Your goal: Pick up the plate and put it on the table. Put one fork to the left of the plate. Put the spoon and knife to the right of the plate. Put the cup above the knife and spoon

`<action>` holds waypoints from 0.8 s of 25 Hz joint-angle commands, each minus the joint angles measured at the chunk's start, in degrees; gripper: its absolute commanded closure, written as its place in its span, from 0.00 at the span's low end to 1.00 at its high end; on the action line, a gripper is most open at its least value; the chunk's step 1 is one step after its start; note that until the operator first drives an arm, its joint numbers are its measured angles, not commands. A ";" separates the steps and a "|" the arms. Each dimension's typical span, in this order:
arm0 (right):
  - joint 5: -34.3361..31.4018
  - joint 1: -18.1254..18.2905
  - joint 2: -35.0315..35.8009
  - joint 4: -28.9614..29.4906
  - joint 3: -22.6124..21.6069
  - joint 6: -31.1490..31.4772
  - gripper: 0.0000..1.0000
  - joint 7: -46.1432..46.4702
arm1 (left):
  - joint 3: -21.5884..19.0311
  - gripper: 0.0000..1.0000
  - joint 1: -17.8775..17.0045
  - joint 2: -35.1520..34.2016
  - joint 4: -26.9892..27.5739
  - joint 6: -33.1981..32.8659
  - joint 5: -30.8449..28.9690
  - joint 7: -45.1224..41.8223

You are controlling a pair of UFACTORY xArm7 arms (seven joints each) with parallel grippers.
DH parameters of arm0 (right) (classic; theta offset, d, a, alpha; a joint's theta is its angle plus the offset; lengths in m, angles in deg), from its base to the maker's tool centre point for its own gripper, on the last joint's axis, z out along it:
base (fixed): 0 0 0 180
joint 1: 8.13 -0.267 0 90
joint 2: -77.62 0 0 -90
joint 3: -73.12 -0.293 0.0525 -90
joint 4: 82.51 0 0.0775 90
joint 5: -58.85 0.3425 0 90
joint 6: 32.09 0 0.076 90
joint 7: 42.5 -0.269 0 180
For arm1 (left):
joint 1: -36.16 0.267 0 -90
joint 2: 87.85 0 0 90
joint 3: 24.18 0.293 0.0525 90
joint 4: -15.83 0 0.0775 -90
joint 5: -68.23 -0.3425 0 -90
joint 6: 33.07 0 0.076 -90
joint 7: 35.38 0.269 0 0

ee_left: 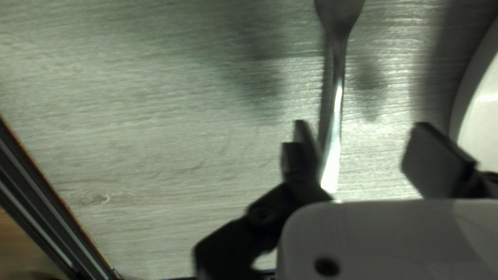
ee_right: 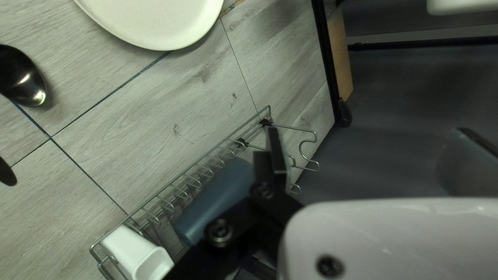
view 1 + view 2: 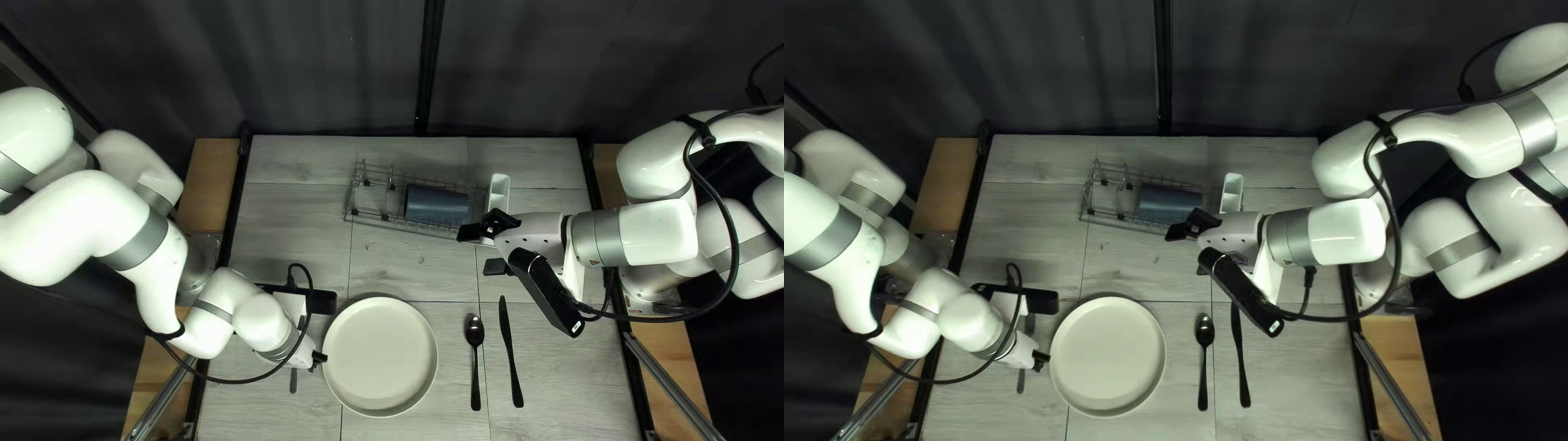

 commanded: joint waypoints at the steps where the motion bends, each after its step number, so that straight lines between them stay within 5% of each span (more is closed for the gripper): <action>1: 0.00 0.00 0.00 0.00 0.00 0.00 0.00 0.00 | 0.53 0.00 1.35 -8.86 1.32 10.59 -3.42 -0.59; 9: 0.00 0.00 0.00 0.00 0.00 0.00 0.00 0.00 | 2.76 0.00 3.38 -22.18 12.89 35.92 -13.02 5.91; 20: 0.00 0.00 0.00 0.00 0.00 0.00 0.00 0.00 | 2.22 0.00 2.72 -23.08 15.01 36.09 -15.32 9.16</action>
